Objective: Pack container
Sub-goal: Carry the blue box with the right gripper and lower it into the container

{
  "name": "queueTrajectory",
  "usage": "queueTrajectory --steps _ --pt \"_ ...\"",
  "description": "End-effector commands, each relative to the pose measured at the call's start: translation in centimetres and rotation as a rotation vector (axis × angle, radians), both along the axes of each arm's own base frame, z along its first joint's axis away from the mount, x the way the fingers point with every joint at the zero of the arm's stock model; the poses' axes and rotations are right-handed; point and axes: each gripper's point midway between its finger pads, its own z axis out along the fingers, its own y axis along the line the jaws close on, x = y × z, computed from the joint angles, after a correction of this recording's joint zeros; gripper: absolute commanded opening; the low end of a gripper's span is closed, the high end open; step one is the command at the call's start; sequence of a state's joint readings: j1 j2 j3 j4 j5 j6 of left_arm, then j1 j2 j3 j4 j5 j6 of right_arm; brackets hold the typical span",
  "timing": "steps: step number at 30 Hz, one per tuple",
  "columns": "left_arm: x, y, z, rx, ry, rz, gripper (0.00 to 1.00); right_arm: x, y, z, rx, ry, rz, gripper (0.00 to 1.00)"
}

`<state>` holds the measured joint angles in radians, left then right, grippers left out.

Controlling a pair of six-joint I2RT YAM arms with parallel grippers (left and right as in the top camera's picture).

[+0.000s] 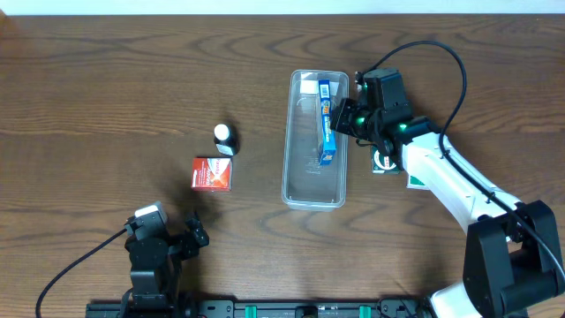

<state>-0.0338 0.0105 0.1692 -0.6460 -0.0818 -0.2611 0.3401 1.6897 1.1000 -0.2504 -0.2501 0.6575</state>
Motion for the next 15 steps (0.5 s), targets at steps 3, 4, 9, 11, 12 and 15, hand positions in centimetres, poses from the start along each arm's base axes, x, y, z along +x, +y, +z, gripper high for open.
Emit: queueTrajectory --steps 3,4,9,11,12,15 --pt "0.0 0.3 -0.5 0.015 0.010 0.008 0.98 0.9 -1.2 0.1 -0.093 -0.041 -0.045 0.01" --pt "0.0 0.3 -0.5 0.015 0.011 0.008 0.98 0.8 -1.0 -0.1 -0.094 -0.039 -0.040 0.01" --pt "0.0 0.3 -0.5 0.015 0.010 0.008 0.98 0.4 0.7 -2.1 -0.098 -0.010 0.003 0.01" --pt "0.0 0.3 -0.5 0.015 0.010 0.008 0.98 0.3 2.5 -2.8 -0.061 -0.006 0.052 0.01" --pt "0.0 0.3 -0.5 0.015 0.010 0.008 0.98 0.3 3.4 -2.9 -0.036 -0.013 0.083 0.01" --pt "0.0 0.3 -0.5 0.015 0.011 0.008 0.98 0.4 5.8 -2.8 -0.005 -0.068 0.170 0.01"
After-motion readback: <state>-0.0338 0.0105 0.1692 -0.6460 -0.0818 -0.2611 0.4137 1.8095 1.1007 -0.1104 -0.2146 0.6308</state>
